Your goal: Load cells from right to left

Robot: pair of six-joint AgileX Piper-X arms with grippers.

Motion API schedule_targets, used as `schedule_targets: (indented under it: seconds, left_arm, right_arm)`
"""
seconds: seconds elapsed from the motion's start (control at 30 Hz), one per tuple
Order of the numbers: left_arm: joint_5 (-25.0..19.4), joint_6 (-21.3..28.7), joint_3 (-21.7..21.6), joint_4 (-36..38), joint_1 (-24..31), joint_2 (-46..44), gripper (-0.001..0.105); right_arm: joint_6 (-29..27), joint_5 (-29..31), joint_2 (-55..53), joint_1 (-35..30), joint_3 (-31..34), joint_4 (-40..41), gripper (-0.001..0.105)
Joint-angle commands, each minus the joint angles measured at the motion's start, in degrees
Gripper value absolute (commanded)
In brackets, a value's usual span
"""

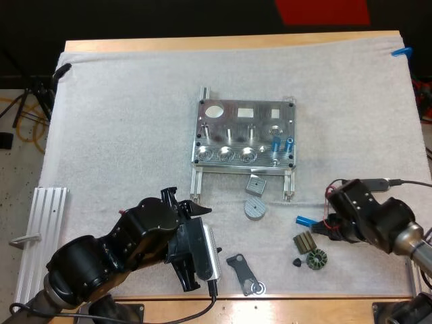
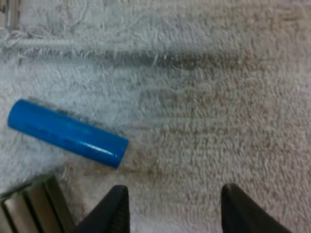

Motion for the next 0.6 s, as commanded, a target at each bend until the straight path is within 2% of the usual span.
schedule_targets:
  seconds: [0.0,0.23,0.57]
  left_arm:
    - [0.3,0.3,-0.3,0.0,-0.1,-0.3,0.065]
    - [0.3,0.3,-0.3,0.0,-0.1,-0.3,0.065]
    - [0.3,0.3,-0.3,0.0,-0.1,-0.3,0.065]
  right_arm:
    - [-0.1,0.7,1.5,-0.1,0.1,-0.6,0.043]
    - [-1.2,0.7,9.2,-0.1,0.1,-1.0,0.043]
    - [-1.3,2.9,13.8,-0.1,0.1,-8.5,0.043]
